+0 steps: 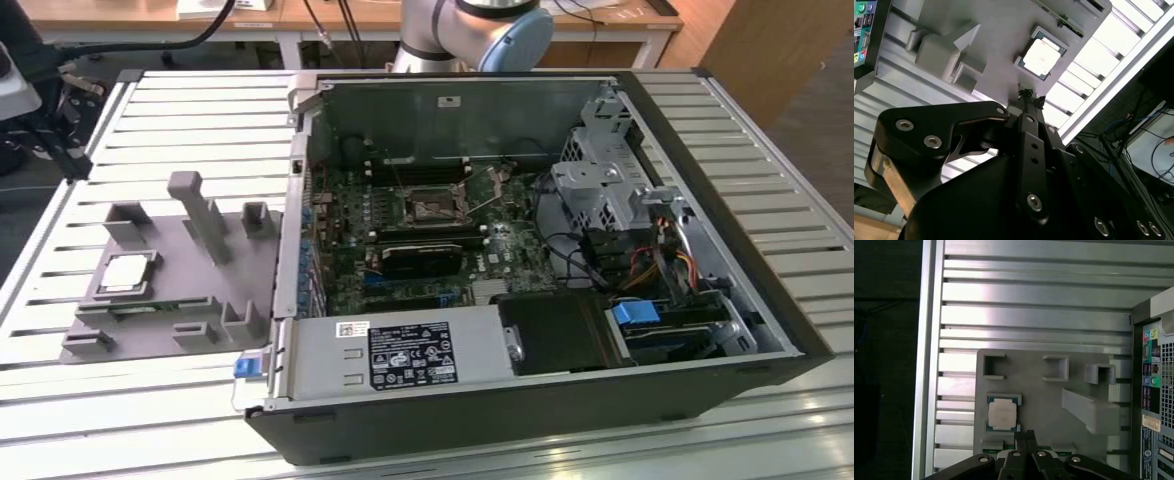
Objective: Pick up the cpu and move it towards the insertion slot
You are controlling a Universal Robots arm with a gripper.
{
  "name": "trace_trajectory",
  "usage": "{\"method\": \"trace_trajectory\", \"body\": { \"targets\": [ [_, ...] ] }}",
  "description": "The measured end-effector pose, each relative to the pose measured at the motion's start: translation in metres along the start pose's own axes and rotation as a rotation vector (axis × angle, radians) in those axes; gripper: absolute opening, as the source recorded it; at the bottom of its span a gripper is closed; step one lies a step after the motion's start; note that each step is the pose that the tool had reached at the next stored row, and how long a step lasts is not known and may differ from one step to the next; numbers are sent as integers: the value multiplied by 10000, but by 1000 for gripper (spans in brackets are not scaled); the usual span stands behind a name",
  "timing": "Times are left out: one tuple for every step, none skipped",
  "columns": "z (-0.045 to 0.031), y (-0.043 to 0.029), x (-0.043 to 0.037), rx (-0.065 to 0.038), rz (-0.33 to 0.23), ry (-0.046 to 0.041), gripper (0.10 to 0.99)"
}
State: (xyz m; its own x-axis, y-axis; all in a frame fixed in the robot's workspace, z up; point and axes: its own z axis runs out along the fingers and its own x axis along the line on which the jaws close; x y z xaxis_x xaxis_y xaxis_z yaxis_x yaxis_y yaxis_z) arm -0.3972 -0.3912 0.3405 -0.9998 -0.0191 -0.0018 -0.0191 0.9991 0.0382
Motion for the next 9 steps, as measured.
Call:
{"method": "trace_trajectory", "body": {
  "targets": [
    [13,0,7,0,0,-2,102],
    [25,-1,13,0,-1,-4,102],
    [36,-2,17,0,-1,-6,102],
    [47,-2,20,0,-2,-5,102],
    [61,-2,24,0,-1,-6,102],
    [74,-3,29,-1,-1,-7,102],
    [87,-3,33,0,-1,-6,102],
    [102,-4,37,0,-1,-6,102],
    [117,-4,42,1,-1,-5,102]
  ]
}}
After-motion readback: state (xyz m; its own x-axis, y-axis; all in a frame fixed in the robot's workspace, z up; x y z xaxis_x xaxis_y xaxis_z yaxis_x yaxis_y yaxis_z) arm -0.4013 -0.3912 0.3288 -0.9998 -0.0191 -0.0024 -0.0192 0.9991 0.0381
